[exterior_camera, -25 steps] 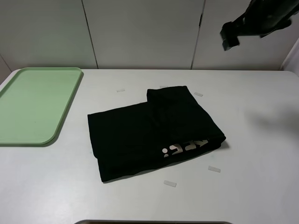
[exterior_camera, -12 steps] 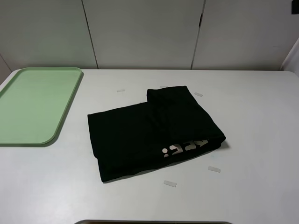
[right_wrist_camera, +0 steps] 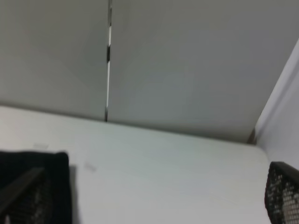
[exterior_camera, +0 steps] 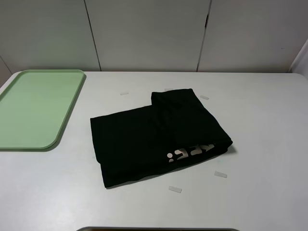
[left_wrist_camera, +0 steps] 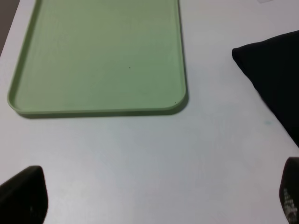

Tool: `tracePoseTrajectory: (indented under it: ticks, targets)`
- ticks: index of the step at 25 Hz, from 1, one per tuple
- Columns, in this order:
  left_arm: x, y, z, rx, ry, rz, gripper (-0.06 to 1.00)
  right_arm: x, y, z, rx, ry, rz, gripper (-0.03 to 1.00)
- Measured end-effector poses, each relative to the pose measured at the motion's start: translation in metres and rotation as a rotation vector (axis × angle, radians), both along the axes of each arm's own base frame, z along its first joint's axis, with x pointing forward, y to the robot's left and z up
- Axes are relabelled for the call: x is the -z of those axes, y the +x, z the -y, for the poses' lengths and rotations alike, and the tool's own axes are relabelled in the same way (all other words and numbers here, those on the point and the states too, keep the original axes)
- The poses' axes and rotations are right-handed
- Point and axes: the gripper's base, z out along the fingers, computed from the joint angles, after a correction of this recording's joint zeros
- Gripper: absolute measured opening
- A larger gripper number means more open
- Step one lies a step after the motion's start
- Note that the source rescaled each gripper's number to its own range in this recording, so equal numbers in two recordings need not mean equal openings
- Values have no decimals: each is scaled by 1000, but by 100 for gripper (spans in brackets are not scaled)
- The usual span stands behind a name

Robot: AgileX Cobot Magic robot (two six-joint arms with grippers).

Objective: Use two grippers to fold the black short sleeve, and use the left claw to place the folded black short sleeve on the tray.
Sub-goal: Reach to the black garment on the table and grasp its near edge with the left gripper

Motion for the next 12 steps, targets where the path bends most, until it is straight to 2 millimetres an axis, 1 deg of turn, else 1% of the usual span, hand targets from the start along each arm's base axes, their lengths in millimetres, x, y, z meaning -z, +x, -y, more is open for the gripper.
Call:
tracePoseTrajectory:
  ticks: [3, 6, 8, 9, 10, 12]
  targets:
    - [0, 0, 0, 0, 0, 0, 100, 18, -29, 1, -15, 5, -24, 100]
    - [0, 0, 0, 0, 0, 0, 100, 36, -47, 2, -49, 3, -36, 100]
    - [0, 0, 0, 0, 0, 0, 100, 50, -59, 4, -67, -1, -37, 100]
    - [0, 0, 0, 0, 0, 0, 100, 64, -68, 6, -79, -3, -37, 100]
    - [0, 0, 0, 0, 0, 0, 100, 70, -72, 6, -81, -4, -37, 100]
    - [0, 0, 0, 0, 0, 0, 100, 79, -72, 6, -84, -7, -63, 100]
